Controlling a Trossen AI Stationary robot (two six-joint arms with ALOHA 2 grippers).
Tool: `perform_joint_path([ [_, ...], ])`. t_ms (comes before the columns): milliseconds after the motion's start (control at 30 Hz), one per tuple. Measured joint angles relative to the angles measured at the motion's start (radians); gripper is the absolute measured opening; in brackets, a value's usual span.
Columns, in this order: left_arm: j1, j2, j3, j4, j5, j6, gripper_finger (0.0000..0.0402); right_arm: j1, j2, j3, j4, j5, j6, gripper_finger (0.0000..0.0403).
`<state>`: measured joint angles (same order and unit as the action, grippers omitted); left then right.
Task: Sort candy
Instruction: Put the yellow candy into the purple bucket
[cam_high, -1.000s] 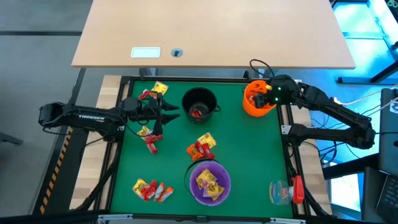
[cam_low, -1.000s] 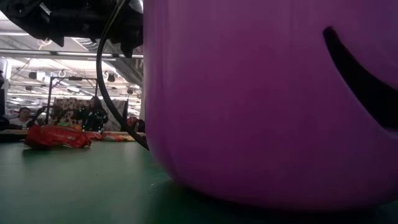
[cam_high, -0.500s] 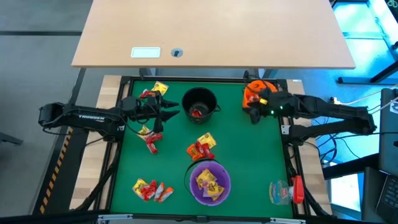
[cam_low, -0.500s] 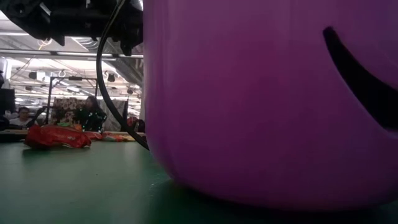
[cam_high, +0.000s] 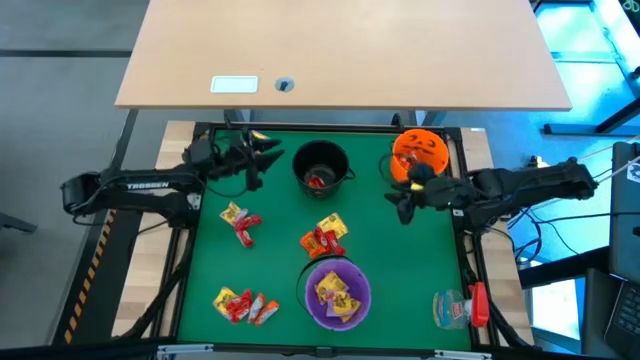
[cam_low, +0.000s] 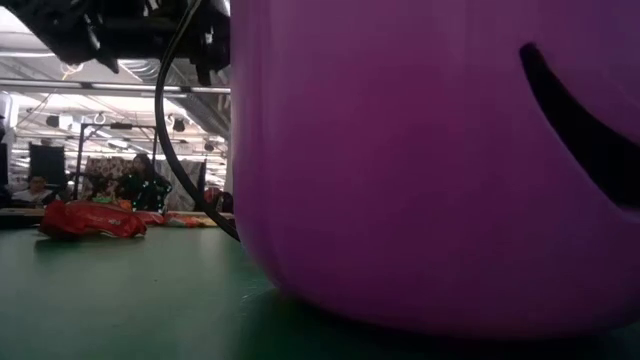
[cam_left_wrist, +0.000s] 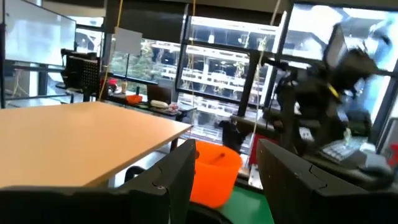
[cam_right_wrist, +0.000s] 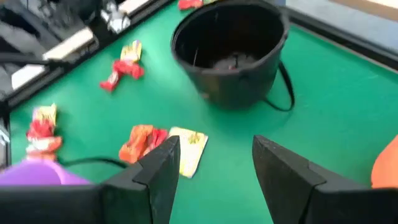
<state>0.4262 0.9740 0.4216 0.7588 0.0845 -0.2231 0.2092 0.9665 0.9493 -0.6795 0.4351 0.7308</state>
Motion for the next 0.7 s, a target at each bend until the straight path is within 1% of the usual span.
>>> perform_joint_path([
  [133, 0.075, 0.0, 0.081, -0.075, 0.104, -0.038, 0.016, 0.045, 0.05, 0.0, 0.003, 0.002, -0.045, 0.0198],
  [233, 0.116, 0.0, 0.162, -0.226, 0.139, -0.029, 0.016, 0.075, 0.081, 0.0, 0.034, 0.035, -0.094, 0.0198],
  [333, 0.168, 0.0, 0.256, -0.413, 0.141, 0.025, 0.016, 0.082, 0.093, 0.0, 0.079, 0.048, -0.132, 0.0198],
  [467, 0.233, 0.024, 0.374, -0.682, 0.142, 0.094, 0.016, 0.081, 0.094, 0.0, 0.108, 0.016, -0.166, 0.0198],
  [567, 0.29, 0.049, 0.419, -0.839, 0.135, 0.12, 0.016, 0.081, 0.094, 0.0, 0.107, 0.02, -0.187, 0.0198],
  [700, 0.366, 0.097, 0.422, -0.988, 0.129, 0.121, 0.016, 0.081, 0.094, 0.0, 0.107, 0.026, -0.196, 0.0198],
])
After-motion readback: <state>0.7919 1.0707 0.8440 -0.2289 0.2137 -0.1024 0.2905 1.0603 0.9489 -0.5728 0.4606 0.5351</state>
